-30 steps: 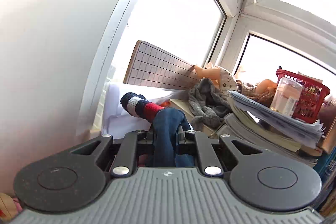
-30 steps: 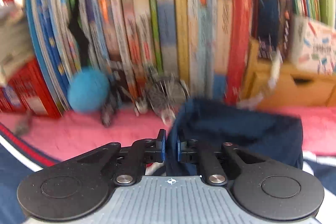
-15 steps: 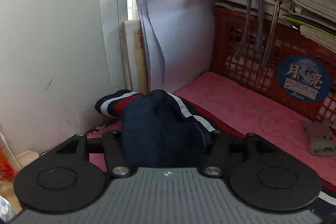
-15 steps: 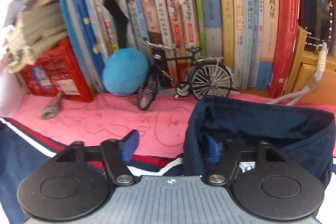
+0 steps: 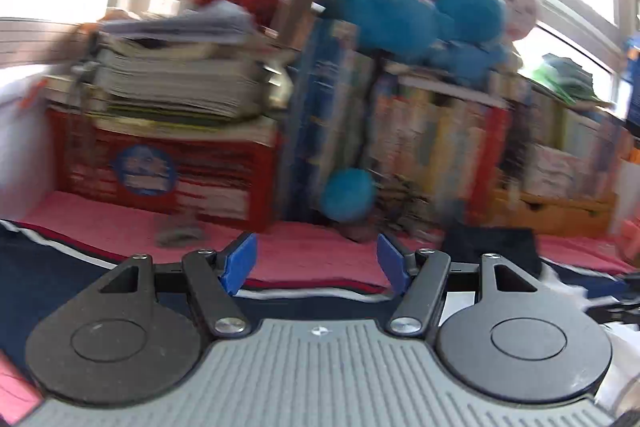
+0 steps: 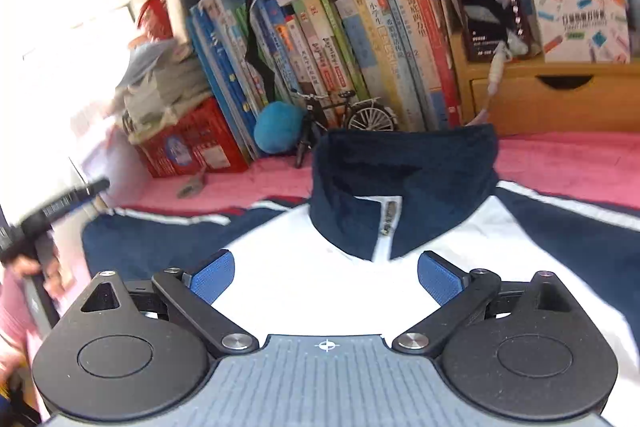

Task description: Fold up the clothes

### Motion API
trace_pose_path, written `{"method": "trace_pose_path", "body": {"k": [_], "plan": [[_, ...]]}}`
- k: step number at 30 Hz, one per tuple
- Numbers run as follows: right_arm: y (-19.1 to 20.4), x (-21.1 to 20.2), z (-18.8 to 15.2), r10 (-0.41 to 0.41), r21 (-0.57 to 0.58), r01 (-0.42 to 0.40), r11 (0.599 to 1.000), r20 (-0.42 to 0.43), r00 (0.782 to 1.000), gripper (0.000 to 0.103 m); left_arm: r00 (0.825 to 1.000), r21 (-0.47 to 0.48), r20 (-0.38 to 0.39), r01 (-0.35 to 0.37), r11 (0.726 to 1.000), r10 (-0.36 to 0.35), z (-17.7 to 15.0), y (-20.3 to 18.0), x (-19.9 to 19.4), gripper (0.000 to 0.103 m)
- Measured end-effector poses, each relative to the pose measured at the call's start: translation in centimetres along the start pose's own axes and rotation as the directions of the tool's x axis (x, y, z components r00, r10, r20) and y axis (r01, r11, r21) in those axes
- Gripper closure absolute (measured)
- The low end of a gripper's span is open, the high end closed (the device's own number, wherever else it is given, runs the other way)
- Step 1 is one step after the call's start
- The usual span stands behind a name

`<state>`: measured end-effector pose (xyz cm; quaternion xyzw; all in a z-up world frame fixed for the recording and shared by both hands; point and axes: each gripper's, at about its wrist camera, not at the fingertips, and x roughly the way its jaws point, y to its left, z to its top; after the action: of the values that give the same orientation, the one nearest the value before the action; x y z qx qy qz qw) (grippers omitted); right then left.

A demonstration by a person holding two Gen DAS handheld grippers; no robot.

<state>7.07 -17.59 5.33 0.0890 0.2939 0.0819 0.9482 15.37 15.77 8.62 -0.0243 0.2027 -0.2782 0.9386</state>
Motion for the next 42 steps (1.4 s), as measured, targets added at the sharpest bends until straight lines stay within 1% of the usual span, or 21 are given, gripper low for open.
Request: {"method": "trace_pose_path", "body": {"k": [2, 5, 8, 12, 14, 15, 17, 19, 23, 24, 25, 27, 28, 30, 32, 34, 35, 36, 37, 39, 42], "plan": [[1.4, -0.6, -1.7, -0.041, -0.146, 0.038, 0.989, -0.02, 0.999, 0.028, 0.987, 0.061, -0.111, 0.124, 0.99, -0.117, -1.5, -4.7, 1.9, 0.039], [2.3, -0.8, -4.1, -0.042, -0.263, 0.023, 0.965, -0.066, 0.997, 0.035, 0.959, 0.165, -0.242, 0.188, 0.968, -0.145, -4.5, -10.1, 4.8, 0.044], [0.1, -0.6, -5.5, -0.107, -0.261, 0.079, 0.962, -0.095, 0.99, 0.036, 0.952, 0.228, -0.305, 0.112, 0.967, -0.038, -6.7, -11.5, 8.0, 0.048], [-7.9, -2.6, -6.4, -0.275, -0.072, 0.27, 0.96, -0.082, 0.958, 0.038, 0.958, 0.19, -0.281, 0.0, 0.982, 0.054, -6.2, -9.6, 9.5, 0.048], [-12.0, -4.8, -7.2, -0.403, 0.004, 0.404, 0.915, -0.071, 0.913, 0.048, 0.956, 0.181, -0.269, -0.067, 0.981, 0.115, -5.7, -8.7, 10.4, 0.047], [-14.1, -6.1, -7.7, -0.464, 0.046, 0.467, 0.883, -0.069, 0.883, 0.048, 0.954, 0.182, -0.265, -0.095, 0.979, 0.142, -5.5, -8.3, 10.7, 0.047], [-17.5, -8.9, -8.7, -0.52, 0.132, 0.526, 0.84, -0.081, 0.85, 0.052, 0.945, 0.177, -0.258, -0.156, 0.972, 0.199, -5.1, -7.6, 11.4, 0.039], [-19.0, -13.3, -10.4, -0.508, 0.265, 0.495, 0.828, -0.021, 0.861, 0.054, 0.94, 0.149, -0.266, -0.178, 0.973, 0.213, -4.8, -6.8, 12.0, 0.033], [-21.5, -22.7, -13.9, -0.485, 0.518, 0.357, 0.777, 0.132, 0.865, 0.02, 0.936, 0.129, -0.274, -0.194, 0.972, 0.223, -4.3, -6.1, 12.6, 0.027], [-22.3, -24.7, -14.9, -0.538, 0.589, 0.371, 0.718, 0.131, 0.833, 0.018, 0.935, 0.137, -0.272, -0.199, 0.97, 0.23, -4.3, -6.3, 12.6, 0.026], [-23.2, -26.4, -15.9, -0.607, 0.66, 0.4, 0.636, 0.108, 0.787, 0.018, 0.933, 0.145, -0.269, -0.204, 0.968, 0.237, -4.3, -6.4, 12.7, 0.026], [-25.2, -28.8, -17.9, -0.751, 0.76, 0.485, 0.432, 0.005, 0.66, 0.015, 0.932, 0.155, -0.267, -0.21, 0.965, 0.246, -4.2, -6.5, 12.8, 0.026], [-26.3, -29.5, -18.6, -0.782, 0.783, 0.504, 0.365, -0.035, 0.622, 0.013, 0.931, 0.155, -0.268, -0.212, 0.965, 0.247, -4.2, -6.5, 12.8, 0.025], [-28.3, -30.4, -20.0, -0.815, 0.81, 0.524, 0.263, -0.104, 0.57, 0.009, 0.931, 0.147, -0.271, -0.211, 0.966, 0.244, -4.1, -6.3, 12.8, 0.024], [-30.3, -30.4, -20.9, -0.812, 0.814, 0.524, 0.253, -0.116, 0.572, 0.004, 0.93, 0.148, -0.271, -0.214, 0.965, 0.248, -4.1, -6.2, 12.8, 0.023], [-31.8, -29.6, -20.6, -0.791, 0.792, 0.531, 0.3, -0.105, 0.603, 0.009, 0.928, 0.171, -0.264, -0.225, 0.959, 0.264, -4.1, -6.6, 12.8, 0.022], [-32.4, -29.0, -20.1, -0.779, 0.773, 0.546, 0.322, -0.112, 0.617, 0.036, 0.926, 0.183, -0.26, -0.23, 0.956, 0.273, -4.2, -6.8, 12.8, 0.022], [-32.9, -28.4, -19.5, -0.767, 0.751, 0.565, 0.342, -0.124, 0.63, 0.072, 0.925, 0.192, -0.257, -0.234, 0.953, 0.278, -4.2, -6.9, 12.8, 0.022], [-33.1, -28.2, -18.7, -0.781, 0.713, 0.598, 0.367, -0.113, 0.615, 0.079, 0.925, 0.197, -0.255, -0.236, 0.952, 0.282, -4.2, -6.9, 12.8, 0.022], [-33.2, -28.2, -16.8, -0.823, 0.616, 0.672, 0.411, -0.067, 0.564, 0.08, 0.924, 0.2, -0.254, -0.238, 0.95, 0.285, -4.2, -6.9, 12.8, 0.021], [-32.9, -28.6, -14.4, -0.906, 0.454, 0.797, 0.398, 0.056, 0.42, 0.079, 0.923, 0.202, -0.254, -0.241, 0.949, 0.288, -4.2, -6.9, 12.8, 0.02]]}}
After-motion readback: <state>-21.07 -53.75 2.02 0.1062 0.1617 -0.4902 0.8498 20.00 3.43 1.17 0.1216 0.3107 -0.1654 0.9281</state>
